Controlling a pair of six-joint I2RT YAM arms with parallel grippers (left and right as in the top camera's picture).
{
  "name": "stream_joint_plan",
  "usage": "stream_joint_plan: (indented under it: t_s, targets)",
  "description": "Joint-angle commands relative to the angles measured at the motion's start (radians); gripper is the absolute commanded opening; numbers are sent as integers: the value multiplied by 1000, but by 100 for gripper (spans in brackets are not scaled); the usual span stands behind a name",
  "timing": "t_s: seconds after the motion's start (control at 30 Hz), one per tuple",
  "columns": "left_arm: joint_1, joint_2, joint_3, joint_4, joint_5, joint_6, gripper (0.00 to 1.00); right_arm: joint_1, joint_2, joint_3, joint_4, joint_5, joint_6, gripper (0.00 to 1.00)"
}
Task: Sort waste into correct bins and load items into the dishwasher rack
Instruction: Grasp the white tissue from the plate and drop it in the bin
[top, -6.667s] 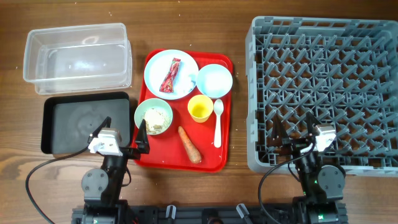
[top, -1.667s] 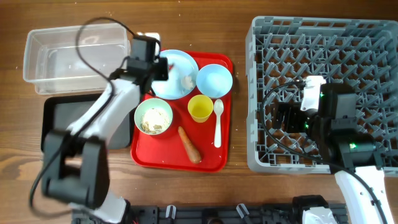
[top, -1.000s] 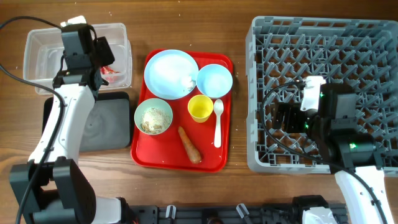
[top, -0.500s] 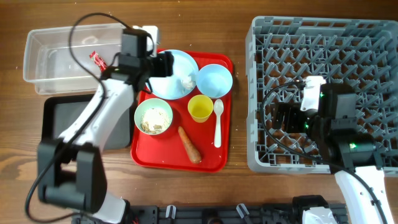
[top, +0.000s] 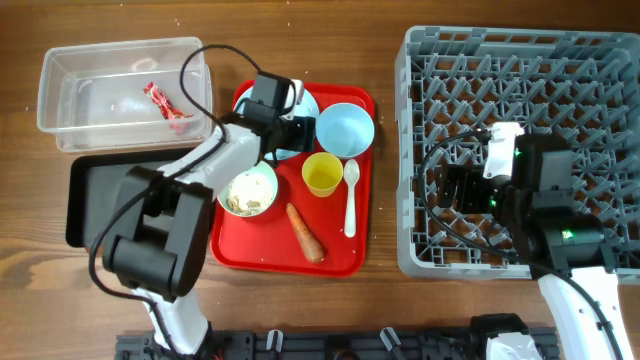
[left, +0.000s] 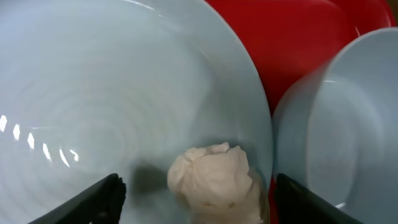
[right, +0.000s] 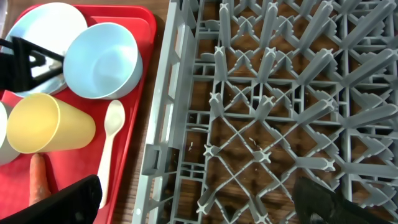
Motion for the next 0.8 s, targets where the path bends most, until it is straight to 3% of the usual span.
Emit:
stream_joint_plan:
  t_s: [0.0, 0.3, 0.4, 0.53, 0.63, 0.77]
  targets:
    - [-3, 35, 4, 1, 8, 0, 54, -5, 2, 22, -2, -16, -14, 100]
    - [-2, 24, 4, -1, -60, 1, 8, -5, 2, 22, -5, -16, -13, 100]
    - [-2, -14, 4, -8, -133, 1, 7, -5, 2, 22, -5, -16, -14, 100]
    - [5, -129, 4, 3, -325, 16, 17, -5, 2, 21, -5, -16, -13, 100]
    - [39, -222, 5, 21, -446, 24, 19, -5, 2, 21, -5, -16, -14, 100]
    - [143, -311, 5, 42, -449, 49, 18, -5, 2, 22, -5, -16, -14, 100]
